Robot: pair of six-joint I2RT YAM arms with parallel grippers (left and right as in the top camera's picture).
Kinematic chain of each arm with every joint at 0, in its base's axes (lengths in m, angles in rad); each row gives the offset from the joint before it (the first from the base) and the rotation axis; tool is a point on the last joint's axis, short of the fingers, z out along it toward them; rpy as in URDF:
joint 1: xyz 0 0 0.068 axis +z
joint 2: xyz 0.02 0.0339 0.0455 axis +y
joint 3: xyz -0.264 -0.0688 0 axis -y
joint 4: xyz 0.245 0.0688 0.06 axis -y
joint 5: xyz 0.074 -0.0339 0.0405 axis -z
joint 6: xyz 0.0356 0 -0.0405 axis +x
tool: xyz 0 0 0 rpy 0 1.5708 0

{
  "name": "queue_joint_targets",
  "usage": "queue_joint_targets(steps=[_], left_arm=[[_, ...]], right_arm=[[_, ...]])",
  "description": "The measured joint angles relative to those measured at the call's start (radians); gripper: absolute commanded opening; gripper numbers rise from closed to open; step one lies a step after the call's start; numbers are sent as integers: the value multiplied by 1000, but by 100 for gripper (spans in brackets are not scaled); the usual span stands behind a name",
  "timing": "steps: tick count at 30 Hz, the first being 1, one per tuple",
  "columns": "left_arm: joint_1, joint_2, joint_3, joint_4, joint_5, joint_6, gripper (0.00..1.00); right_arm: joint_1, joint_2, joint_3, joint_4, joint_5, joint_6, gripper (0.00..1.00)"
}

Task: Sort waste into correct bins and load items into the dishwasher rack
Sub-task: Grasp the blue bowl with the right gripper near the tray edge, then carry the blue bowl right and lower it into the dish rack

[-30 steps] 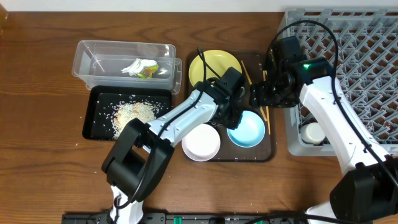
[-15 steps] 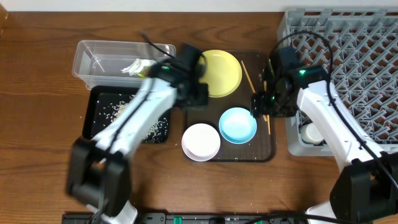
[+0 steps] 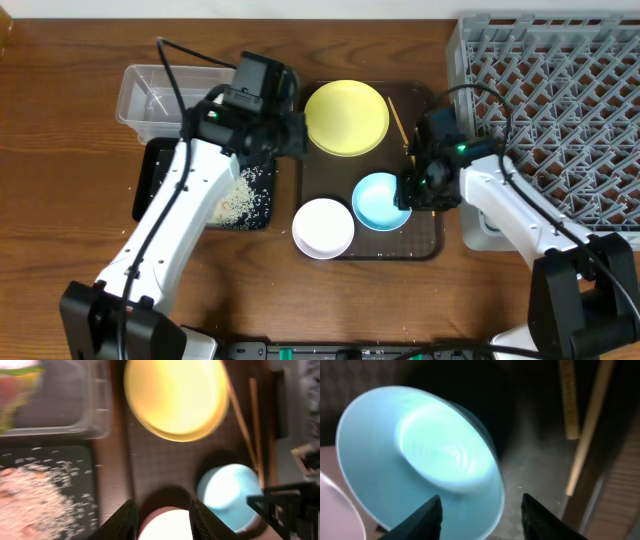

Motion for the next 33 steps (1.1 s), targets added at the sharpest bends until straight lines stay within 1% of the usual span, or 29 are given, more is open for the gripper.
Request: queue_joint_targets(steps=[2, 5, 7, 8, 10, 12, 15, 16, 18, 19, 26, 28, 30, 33], left_arm=[[42, 0, 0, -13, -11, 12, 37], [114, 0, 0, -38, -19, 38, 38], [167, 0, 0, -55, -27, 65, 45], [195, 0, 0, -62, -31, 80, 49], [237, 0, 0, -69, -35, 100, 56], [266, 0, 0, -74, -38, 116, 61], [296, 0, 0, -83, -37, 124, 65], [305, 0, 0, -82, -37, 127, 67], [316, 0, 0, -84, -37, 135, 77], [319, 0, 0, -85, -38, 141, 79], [322, 0, 0, -85, -37, 142, 84], [322, 0, 0, -85, -37, 142, 86], [322, 0, 0, -85, -37, 142, 86], [322, 0, 0, -85, -37, 142, 87]], right_arm=[[6, 0, -28, 19, 15, 25, 42], [6, 0, -50, 38, 34, 47, 33], [6, 0, -56, 52, 48, 59, 22], [6, 0, -58, 60, 54, 64, 18], [6, 0, -58, 72, 65, 80, 14], [6, 0, -59, 84, 72, 86, 11], [6, 0, -66, 101, 76, 89, 2], [6, 0, -71, 107, 78, 92, 1], [7, 0, -78, 114, 82, 95, 1], [7, 0, -79, 116, 82, 95, 1], [7, -6, -79, 117, 82, 96, 1], [4, -18, -70, 95, 84, 96, 1], [-3, -45, -44, 61, 93, 97, 1], [-36, -123, 46, -5, 146, 100, 1]])
